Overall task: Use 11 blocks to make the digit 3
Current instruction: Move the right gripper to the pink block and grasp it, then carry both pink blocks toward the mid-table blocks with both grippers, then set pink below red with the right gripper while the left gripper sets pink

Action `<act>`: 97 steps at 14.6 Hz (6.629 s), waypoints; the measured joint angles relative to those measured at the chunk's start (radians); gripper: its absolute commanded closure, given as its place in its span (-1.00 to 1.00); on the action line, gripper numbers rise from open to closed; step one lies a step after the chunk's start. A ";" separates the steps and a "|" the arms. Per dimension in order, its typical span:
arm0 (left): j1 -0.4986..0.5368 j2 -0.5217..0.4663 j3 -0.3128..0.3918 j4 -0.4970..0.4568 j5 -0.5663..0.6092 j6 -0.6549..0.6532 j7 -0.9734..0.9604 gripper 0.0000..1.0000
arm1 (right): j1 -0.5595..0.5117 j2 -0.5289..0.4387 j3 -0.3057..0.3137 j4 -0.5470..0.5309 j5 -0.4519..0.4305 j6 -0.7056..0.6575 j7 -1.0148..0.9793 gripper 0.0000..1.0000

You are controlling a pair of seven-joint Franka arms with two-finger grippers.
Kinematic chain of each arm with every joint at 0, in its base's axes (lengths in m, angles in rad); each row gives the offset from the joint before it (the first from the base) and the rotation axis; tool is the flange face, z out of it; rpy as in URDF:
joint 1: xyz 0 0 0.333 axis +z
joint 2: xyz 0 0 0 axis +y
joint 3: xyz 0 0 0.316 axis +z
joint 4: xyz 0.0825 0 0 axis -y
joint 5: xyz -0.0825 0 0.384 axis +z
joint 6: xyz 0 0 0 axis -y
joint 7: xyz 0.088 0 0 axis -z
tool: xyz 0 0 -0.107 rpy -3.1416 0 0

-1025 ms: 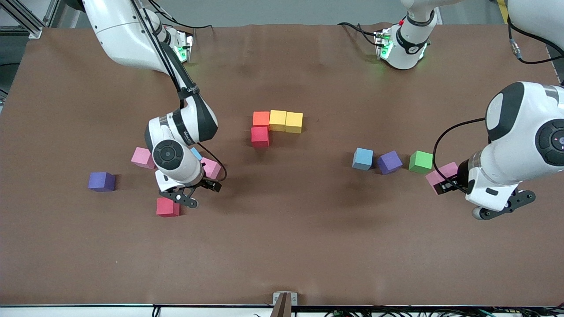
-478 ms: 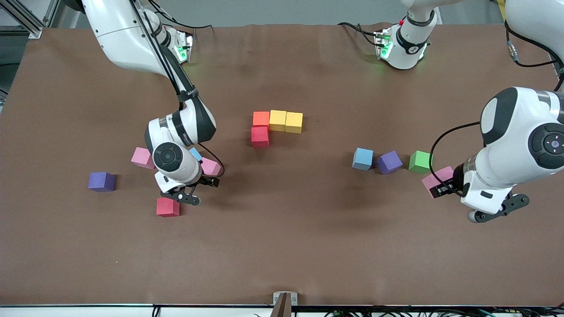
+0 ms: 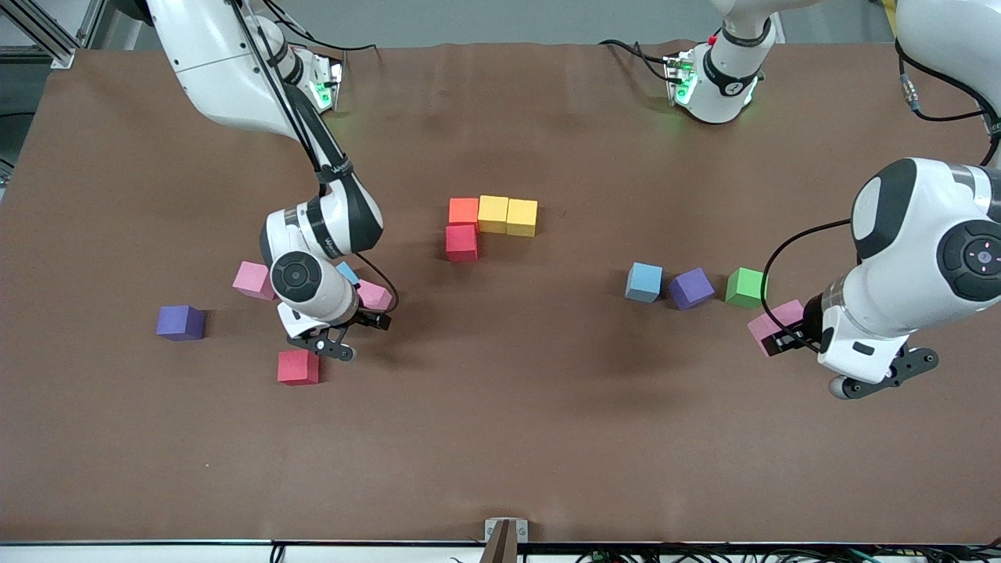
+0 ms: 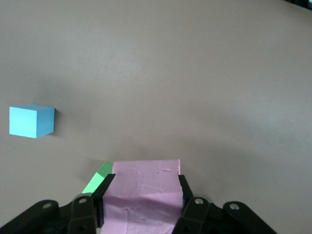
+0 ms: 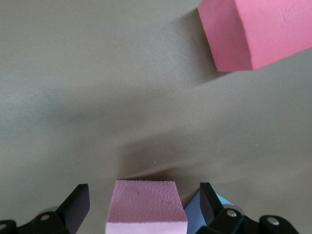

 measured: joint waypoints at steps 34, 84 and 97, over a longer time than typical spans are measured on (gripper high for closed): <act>-0.048 0.086 -0.011 -0.023 -0.082 0.054 0.047 0.69 | 0.034 -0.029 0.025 -0.083 0.042 -0.001 0.045 0.01; -0.314 0.116 -0.014 -0.126 -0.082 0.243 -0.949 0.79 | 0.280 0.129 0.036 0.204 0.110 -0.132 -0.074 0.17; -0.351 0.135 -0.013 -0.201 -0.082 0.302 -1.134 0.78 | 0.282 0.114 0.043 0.174 0.110 -0.112 -0.077 0.17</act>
